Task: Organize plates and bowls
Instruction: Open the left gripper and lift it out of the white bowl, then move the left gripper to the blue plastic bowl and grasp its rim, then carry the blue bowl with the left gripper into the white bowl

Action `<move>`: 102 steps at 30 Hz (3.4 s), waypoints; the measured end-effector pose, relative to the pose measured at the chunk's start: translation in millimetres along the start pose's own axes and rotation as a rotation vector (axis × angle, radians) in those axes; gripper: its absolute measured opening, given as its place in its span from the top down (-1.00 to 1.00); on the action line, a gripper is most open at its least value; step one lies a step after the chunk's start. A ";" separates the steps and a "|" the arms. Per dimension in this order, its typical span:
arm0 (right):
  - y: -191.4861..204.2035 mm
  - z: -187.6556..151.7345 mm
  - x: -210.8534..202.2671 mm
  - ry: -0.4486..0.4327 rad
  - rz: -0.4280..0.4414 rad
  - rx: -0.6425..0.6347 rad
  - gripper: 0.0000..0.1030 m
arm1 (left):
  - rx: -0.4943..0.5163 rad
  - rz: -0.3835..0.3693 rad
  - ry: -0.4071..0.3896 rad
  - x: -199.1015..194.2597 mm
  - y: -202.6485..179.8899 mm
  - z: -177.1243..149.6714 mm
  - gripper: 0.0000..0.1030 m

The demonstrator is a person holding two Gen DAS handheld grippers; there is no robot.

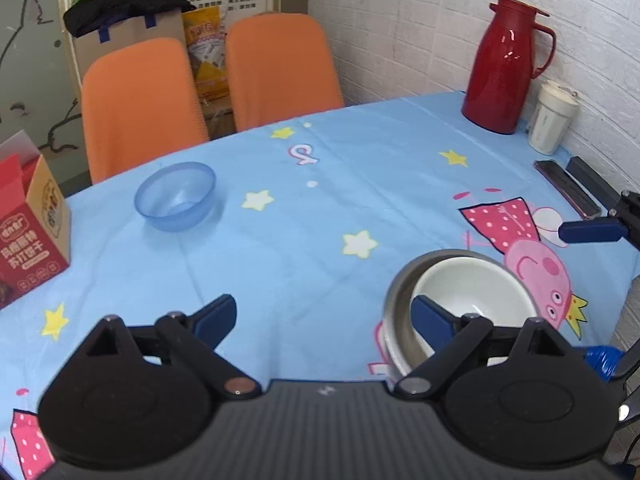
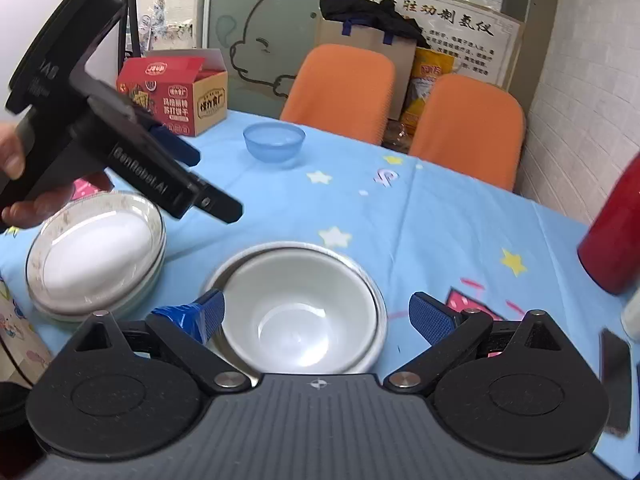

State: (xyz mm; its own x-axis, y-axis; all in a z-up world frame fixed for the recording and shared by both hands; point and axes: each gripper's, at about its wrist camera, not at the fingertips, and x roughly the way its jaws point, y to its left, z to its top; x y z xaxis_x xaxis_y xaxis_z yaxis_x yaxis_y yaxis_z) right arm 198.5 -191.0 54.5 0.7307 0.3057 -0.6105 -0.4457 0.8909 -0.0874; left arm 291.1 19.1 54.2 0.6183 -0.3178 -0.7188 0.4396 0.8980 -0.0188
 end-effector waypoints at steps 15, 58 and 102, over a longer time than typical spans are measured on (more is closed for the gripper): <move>11.8 100.0 129.6 0.013 0.098 -0.006 -0.68 | -0.162 0.111 0.047 54.4 128.1 28.2 -0.80; 44.0 138.3 189.7 0.017 0.122 -0.020 -0.33 | -0.188 -0.028 -0.009 100.5 121.1 100.2 0.13; 12.9 -46.1 37.7 -0.023 0.035 0.193 -0.36 | 0.034 -0.129 0.019 61.8 -90.5 -4.1 -0.17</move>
State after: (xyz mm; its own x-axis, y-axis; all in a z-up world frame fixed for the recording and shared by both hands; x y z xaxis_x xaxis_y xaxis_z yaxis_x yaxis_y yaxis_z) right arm 196.5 -183.5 -6.0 0.7293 0.3433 -0.5919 -0.3654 0.9267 0.0873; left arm 286.8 -80.6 8.7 0.5424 -0.4241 -0.7252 0.5371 0.8388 -0.0888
